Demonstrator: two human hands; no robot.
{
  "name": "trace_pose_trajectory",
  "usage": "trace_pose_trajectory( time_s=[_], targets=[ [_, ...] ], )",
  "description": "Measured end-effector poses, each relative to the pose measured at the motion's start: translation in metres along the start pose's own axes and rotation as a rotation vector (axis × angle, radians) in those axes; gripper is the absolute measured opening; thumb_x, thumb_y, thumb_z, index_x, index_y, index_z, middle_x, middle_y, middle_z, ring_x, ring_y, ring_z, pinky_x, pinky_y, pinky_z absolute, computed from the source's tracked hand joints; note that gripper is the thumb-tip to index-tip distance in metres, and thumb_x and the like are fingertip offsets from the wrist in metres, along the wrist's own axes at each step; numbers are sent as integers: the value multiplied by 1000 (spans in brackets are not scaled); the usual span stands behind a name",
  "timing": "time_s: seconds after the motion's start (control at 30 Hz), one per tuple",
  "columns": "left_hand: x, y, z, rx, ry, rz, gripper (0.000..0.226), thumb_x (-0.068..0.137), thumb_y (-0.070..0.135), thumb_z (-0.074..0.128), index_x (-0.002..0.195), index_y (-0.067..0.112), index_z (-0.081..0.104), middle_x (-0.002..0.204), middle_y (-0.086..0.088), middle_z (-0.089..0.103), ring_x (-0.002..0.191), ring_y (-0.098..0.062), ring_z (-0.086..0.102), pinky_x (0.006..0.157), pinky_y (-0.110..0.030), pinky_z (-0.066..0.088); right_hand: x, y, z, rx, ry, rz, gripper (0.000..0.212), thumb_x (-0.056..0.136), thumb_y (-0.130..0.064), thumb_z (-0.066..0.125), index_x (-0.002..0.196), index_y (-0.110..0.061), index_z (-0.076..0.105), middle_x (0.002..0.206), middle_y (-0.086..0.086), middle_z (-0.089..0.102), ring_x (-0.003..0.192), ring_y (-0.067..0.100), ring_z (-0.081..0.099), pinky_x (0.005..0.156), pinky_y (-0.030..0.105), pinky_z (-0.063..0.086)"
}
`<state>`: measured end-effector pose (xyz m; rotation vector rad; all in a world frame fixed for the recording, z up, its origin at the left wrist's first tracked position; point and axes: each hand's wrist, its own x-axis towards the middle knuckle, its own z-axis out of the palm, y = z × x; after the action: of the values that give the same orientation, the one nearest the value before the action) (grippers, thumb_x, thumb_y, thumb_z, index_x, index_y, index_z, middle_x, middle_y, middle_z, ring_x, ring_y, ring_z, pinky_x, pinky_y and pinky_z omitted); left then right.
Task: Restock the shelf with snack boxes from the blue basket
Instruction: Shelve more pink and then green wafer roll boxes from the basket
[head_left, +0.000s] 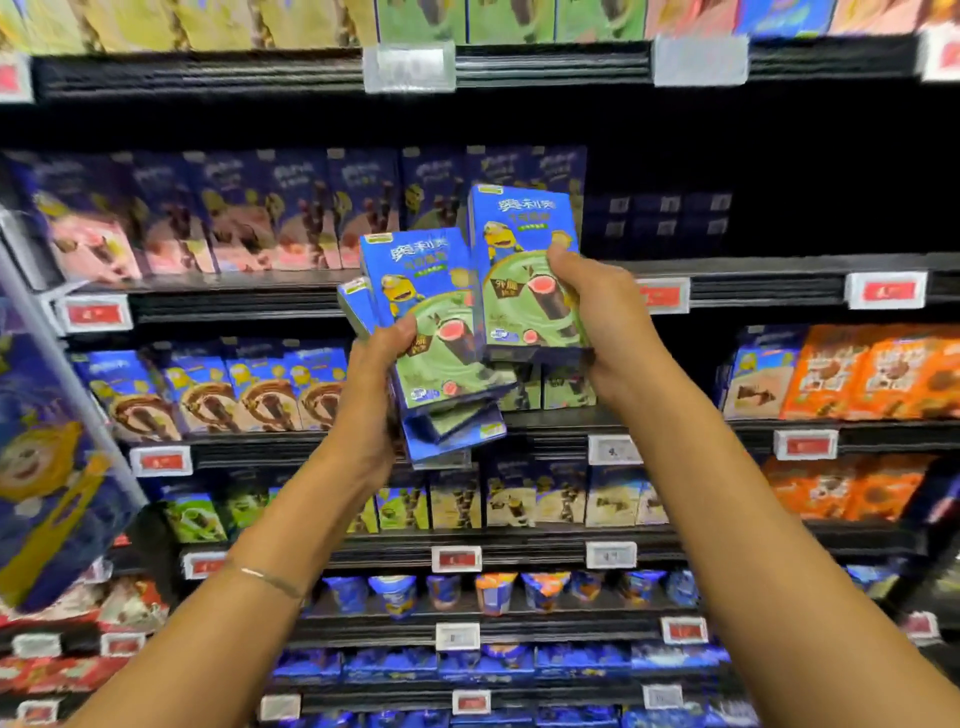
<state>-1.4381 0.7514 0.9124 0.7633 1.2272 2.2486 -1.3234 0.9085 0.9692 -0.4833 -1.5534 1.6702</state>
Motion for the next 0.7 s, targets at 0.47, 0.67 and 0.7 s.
trace_pose_trajectory(
  time_s=[0.47,0.67,0.7],
  targets=[
    [98,21,-11,-158,-312,48,65,80,43,67,138,14,62,111,-8,80,87,-31,80,63,-46,64,148,-9,-38,-174,409,-190,25,95,-19,54,114,-5,62,104,9,75,85,20,77,56,28,57],
    [108,22,1,-151,-239,58,38,94,43,53,120,27,76,124,-8,77,111,-37,75,88,-67,59,193,5,-52,-281,419,-263,15,95,-18,58,108,-19,51,96,-3,63,82,11,65,58,22,50],
    [109,22,5,-156,-232,54,37,95,43,53,116,26,78,121,-7,78,106,-34,77,81,-61,63,199,6,-54,-328,411,-271,16,95,-19,58,110,-18,51,95,-4,62,82,9,62,59,20,47]
  ],
)
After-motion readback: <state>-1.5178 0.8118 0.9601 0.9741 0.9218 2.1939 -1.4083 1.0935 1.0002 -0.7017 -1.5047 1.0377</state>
